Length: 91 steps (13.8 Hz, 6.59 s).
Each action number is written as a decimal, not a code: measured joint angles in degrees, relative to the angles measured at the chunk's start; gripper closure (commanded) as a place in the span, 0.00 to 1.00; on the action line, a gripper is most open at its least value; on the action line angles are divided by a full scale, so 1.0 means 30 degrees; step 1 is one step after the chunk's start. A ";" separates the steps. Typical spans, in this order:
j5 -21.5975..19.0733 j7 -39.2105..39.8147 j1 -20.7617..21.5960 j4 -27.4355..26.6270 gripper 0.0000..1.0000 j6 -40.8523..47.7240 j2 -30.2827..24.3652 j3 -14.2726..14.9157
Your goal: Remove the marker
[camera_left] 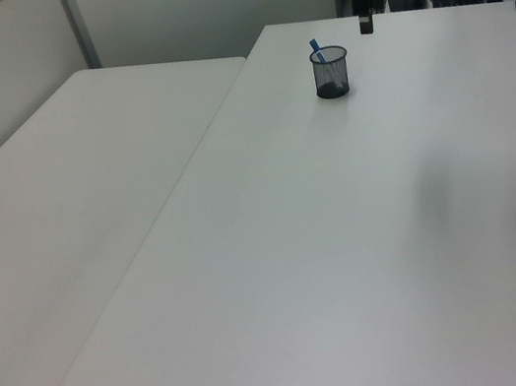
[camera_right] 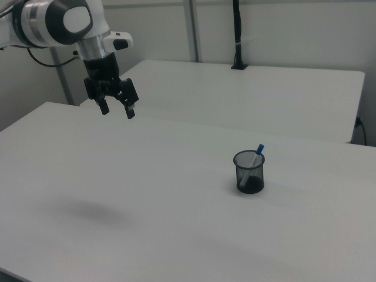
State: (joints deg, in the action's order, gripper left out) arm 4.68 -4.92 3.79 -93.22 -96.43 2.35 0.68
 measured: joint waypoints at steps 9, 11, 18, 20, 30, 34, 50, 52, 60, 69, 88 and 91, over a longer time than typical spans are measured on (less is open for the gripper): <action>0.0000 0.0000 -0.2466 -0.0009 0.00 -0.2924 0.1124 0.0242; 0.0000 0.0000 -0.3447 -0.0028 0.00 -0.5120 0.1903 0.0285; 0.0001 0.0001 -0.5431 -0.0073 0.00 -1.4011 0.5525 0.1656; 0.0000 -0.0008 -0.5660 -0.0075 0.03 -1.6164 0.6499 0.1866; -0.0003 -0.1618 -0.6518 0.0246 0.45 -2.2984 0.9968 0.1905; -0.0003 -0.1957 -0.6419 0.0335 0.69 -2.3900 1.0542 0.1792; -0.0006 -0.2274 -0.6419 0.1041 0.97 -2.3936 1.0301 0.1771; -0.0010 -0.2441 -0.6419 0.1156 0.97 -2.3937 0.9869 0.1771; 0.0003 -0.1699 -0.6246 0.1208 0.97 -2.2684 0.8094 0.0717; 0.0000 0.3220 -0.5646 0.0761 0.97 -1.4218 0.7033 -0.1791; 0.0001 0.2436 -0.2719 0.0942 0.00 -1.3191 0.8781 -0.1826; 0.0001 0.1824 -0.1710 0.1132 0.00 -0.7929 0.5960 -0.1824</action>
State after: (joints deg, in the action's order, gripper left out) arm 4.68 0.56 -1.34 -89.82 -120.22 20.23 -4.79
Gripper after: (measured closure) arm 0.000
